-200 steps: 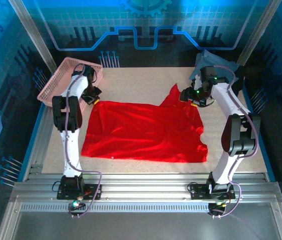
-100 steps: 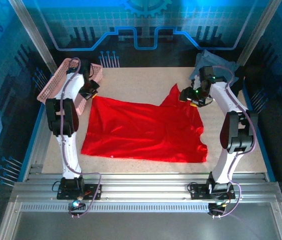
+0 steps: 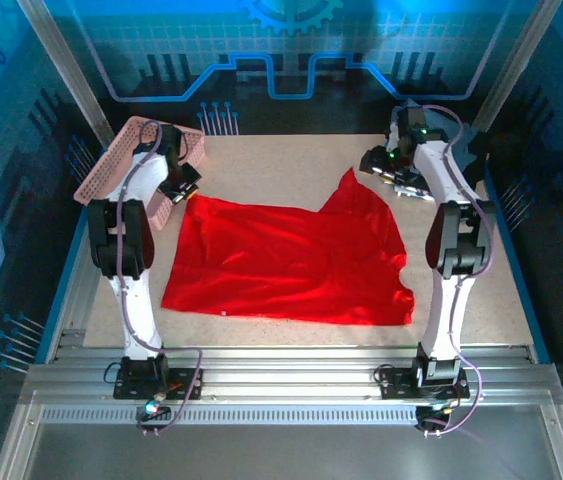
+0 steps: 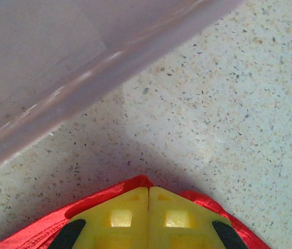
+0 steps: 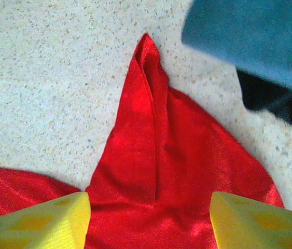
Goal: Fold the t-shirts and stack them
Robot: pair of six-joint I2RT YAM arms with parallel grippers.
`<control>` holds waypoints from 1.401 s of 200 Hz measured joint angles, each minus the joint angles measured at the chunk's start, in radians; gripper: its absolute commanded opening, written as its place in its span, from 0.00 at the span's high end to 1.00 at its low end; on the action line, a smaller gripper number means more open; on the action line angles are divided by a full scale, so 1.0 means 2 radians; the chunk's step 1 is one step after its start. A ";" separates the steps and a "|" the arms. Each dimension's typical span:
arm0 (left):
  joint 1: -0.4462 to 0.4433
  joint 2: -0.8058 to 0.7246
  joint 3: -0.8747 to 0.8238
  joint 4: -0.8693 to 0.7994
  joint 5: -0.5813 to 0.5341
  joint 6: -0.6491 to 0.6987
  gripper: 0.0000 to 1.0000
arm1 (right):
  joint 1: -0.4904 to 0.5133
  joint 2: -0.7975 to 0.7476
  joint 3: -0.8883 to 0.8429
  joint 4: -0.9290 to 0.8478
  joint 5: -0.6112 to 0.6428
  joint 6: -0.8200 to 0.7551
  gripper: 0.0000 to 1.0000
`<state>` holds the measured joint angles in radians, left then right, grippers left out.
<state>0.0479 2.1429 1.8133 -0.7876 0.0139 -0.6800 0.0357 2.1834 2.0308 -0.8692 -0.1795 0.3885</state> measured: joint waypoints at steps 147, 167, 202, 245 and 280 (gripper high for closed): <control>-0.007 -0.072 -0.078 0.046 0.052 0.030 1.00 | 0.031 0.240 0.265 -0.035 0.009 0.067 0.49; -0.007 -0.074 -0.080 0.047 0.056 0.031 1.00 | 0.031 0.248 0.275 -0.027 0.009 0.080 0.50; -0.007 -0.074 -0.082 0.047 0.058 0.039 1.00 | 0.031 0.261 0.298 -0.015 0.011 0.095 0.53; -0.007 -0.076 -0.088 0.049 0.062 0.042 1.00 | 0.031 0.285 0.313 -0.004 0.010 0.109 0.55; -0.007 -0.076 -0.090 0.049 0.063 0.043 1.00 | 0.031 0.294 0.317 0.003 0.010 0.117 0.58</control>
<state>0.0345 1.9907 1.6333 -0.6895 0.1406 -0.5930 0.0971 2.7720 2.6648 -0.8631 -0.1604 0.6228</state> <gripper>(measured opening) 0.053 0.435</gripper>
